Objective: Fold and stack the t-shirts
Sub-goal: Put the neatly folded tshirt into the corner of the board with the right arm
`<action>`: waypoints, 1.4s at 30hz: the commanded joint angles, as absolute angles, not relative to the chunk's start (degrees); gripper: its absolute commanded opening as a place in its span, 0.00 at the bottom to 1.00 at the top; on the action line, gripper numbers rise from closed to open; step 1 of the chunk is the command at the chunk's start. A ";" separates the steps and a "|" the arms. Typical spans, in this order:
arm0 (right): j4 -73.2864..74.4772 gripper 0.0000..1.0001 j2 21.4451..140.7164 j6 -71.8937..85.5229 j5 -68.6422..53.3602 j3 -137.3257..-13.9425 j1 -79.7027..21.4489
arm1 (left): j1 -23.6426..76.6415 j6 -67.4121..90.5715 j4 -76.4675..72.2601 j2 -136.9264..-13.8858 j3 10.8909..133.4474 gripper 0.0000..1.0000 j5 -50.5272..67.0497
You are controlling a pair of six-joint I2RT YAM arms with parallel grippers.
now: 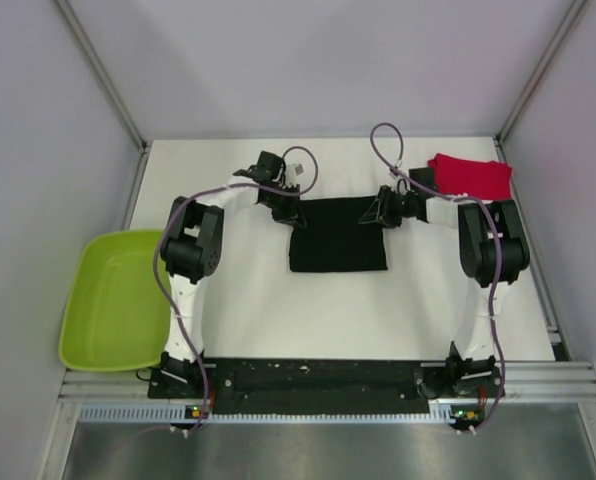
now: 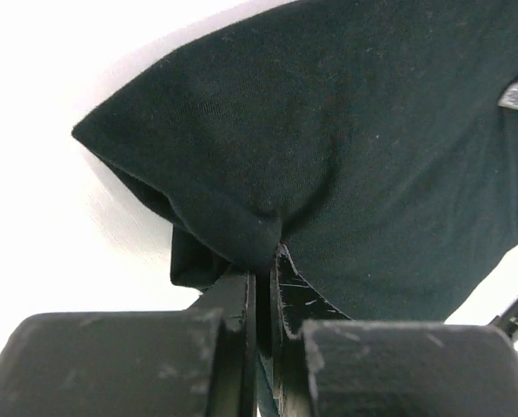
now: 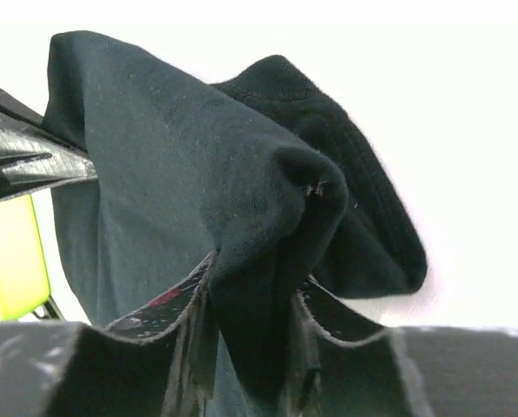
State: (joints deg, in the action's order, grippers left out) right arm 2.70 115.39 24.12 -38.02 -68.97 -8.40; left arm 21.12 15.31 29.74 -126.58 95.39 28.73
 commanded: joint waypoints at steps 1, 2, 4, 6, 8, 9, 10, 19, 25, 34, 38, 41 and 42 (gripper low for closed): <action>-1.49 0.19 116.28 26.01 -41.22 -68.90 -7.47 | 19.43 17.49 26.81 -128.23 96.33 0.00 35.41; -1.49 0.12 116.11 26.10 -41.39 -68.91 -7.30 | 18.90 17.58 26.81 -128.23 96.33 0.00 35.51; -1.41 0.00 115.32 26.02 -41.40 -68.99 -6.42 | 17.76 17.40 26.72 -127.97 96.24 0.00 35.42; -0.88 0.00 114.52 25.58 -41.57 -69.52 -5.72 | 17.05 16.79 26.54 -127.88 96.15 0.00 36.03; 2.00 0.00 114.17 23.39 -41.57 -71.01 -5.45 | 17.14 15.91 26.37 -128.23 96.15 0.02 37.26; 4.63 0.00 114.08 21.81 -41.49 -72.06 -5.45 | 17.40 15.91 26.37 -128.41 95.89 0.12 37.35; 6.40 0.00 114.00 20.58 -41.22 -73.11 -5.45 | 17.49 15.73 26.37 -128.84 95.80 0.28 37.18; 30.83 0.00 114.00 0.37 -29.55 -85.42 -4.75 | 14.77 8.97 32.17 -123.85 96.50 0.99 27.44; 39.97 0.00 113.99 -7.02 -17.69 -94.64 -2.29 | 13.45 3.61 33.66 -119.19 96.94 0.99 20.22; 48.42 0.00 117.95 -16.34 -2.21 -111.69 -0.53 | 13.45 0.44 33.93 -115.93 97.03 0.99 17.49; 49.92 0.00 119.70 -18.19 3.24 -119.08 -0.26 | 13.45 0.44 33.93 -116.10 97.03 0.99 16.96; 50.71 0.00 120.76 -19.42 6.76 -122.60 1.39 | 13.45 -0.95 34.01 -116.28 97.03 0.99 16.61; 51.15 0.00 121.02 -20.12 7.81 -123.48 1.49 | 13.45 -1.05 34.01 -116.28 97.03 0.99 16.52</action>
